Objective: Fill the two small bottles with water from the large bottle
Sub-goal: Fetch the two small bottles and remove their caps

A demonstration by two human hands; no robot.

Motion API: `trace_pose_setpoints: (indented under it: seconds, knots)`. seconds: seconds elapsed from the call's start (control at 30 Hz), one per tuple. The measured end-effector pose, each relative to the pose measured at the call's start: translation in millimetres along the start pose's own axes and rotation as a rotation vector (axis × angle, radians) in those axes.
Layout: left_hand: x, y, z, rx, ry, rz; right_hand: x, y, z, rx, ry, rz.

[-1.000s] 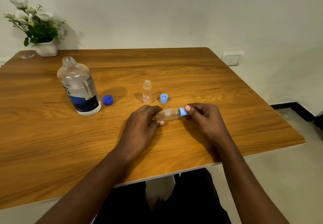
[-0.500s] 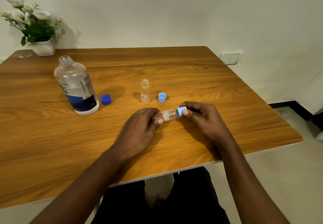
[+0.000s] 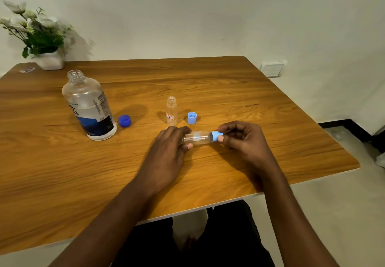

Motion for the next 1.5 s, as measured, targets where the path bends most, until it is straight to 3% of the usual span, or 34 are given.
trace_pose_setpoints:
  seconds: [0.17, 0.33, 0.5, 0.7, 0.87, 1.07, 1.37, 1.5]
  knots:
    - [0.8, 1.1, 0.8, -0.004, 0.001, -0.008, 0.6, 5.4, -0.5, -0.030, -0.032, 0.006]
    - [0.4, 2.0, 0.8, -0.002, -0.001, -0.016, 7.0, 2.9, 3.6, -0.013, -0.007, -0.160]
    - [0.5, 3.0, 0.9, -0.007, -0.003, -0.024, 3.8, -0.9, -2.1, 0.011, 0.049, 0.020]
    - [-0.7, 2.3, 0.5, -0.009, -0.004, -0.039, 1.4, 3.2, 3.8, 0.079, 0.014, -0.075]
    - [-0.9, 2.5, 0.1, -0.011, 0.001, -0.043, 9.6, 1.8, 8.5, 0.137, 0.167, -0.193]
    - [1.2, 3.2, 0.2, -0.025, 0.022, -0.030, -1.6, -0.4, 2.3, 0.132, 0.160, 0.065]
    - [-0.9, -0.3, -0.9, -0.011, 0.009, -0.055, -13.6, -0.1, -2.7, 0.083, 0.035, 0.141]
    - [1.2, -1.5, -1.7, 0.006, -0.002, 0.013, -10.5, 3.4, -3.1, 0.061, 0.056, 0.180]
Point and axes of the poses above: each hand's wrist, its own z-axis towards the middle knuckle, its own x-axis out of the palm, y = z × x, the point moved 6 cm from there along z, towards the middle knuckle, and after that the axes turned 12 degrees about -x, right-handed, at the moved point
